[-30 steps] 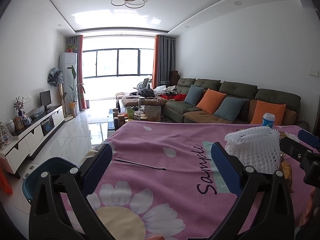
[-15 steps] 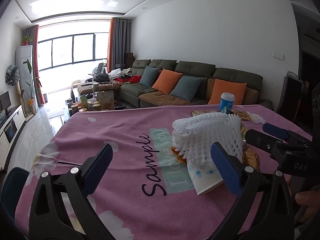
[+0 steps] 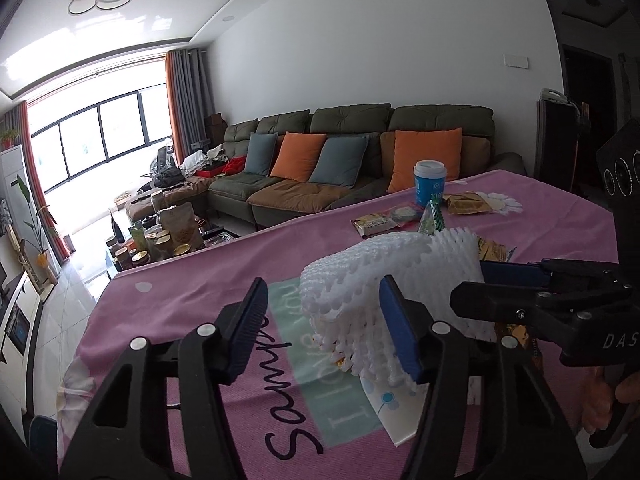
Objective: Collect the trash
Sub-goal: 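Grasp the white foam net with the left gripper while the right gripper grasps another foam net, then carry both foam nets to the teal bin and open both grippers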
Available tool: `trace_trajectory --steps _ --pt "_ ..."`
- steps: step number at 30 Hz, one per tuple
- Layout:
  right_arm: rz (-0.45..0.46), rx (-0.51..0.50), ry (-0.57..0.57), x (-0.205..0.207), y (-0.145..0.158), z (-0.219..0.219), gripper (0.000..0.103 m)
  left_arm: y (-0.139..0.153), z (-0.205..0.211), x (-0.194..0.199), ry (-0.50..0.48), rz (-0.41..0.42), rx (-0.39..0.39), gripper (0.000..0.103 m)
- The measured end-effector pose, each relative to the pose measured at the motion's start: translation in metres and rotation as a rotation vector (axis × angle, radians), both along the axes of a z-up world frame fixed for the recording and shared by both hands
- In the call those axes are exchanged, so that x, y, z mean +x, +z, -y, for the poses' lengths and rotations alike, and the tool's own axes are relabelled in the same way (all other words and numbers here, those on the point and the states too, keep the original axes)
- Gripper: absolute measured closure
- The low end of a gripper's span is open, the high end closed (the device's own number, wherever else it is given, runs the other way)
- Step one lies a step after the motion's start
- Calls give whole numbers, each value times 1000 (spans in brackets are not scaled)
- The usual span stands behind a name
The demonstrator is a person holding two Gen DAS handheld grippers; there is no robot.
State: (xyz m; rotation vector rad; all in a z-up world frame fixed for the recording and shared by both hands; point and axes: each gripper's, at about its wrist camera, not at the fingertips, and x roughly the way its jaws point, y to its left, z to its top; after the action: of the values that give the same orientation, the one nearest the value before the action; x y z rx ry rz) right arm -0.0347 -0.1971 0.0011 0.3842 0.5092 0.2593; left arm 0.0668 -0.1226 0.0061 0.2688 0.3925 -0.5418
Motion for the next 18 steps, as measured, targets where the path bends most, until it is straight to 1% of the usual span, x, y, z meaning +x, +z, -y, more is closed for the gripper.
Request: trace_trajectory --steps 1,2,3,4,5,7,10,15,18 --pt "-1 6 7 0 0 1 62 0 1 3 -10 -6 1 68" --pt "-2 12 16 0 -1 1 68 0 1 5 -18 -8 0 74" --pt "-2 18 22 0 0 0 71 0 2 7 -24 -9 -4 87" --pt "-2 21 29 0 -1 0 77 1 1 10 -31 -11 -9 92" --pt "-3 22 34 0 -1 0 81 1 -1 11 -34 -11 -17 92" --pt "-5 24 43 -1 0 -1 85 2 -3 12 -41 -18 -37 93" --pt "-5 34 54 0 1 0 89 6 -14 9 -31 -23 -62 93" --pt "16 47 73 -2 9 0 91 15 -35 2 -3 -22 -112 94" --pt "32 53 89 -2 16 -1 91 20 -54 -1 34 -17 -129 94"
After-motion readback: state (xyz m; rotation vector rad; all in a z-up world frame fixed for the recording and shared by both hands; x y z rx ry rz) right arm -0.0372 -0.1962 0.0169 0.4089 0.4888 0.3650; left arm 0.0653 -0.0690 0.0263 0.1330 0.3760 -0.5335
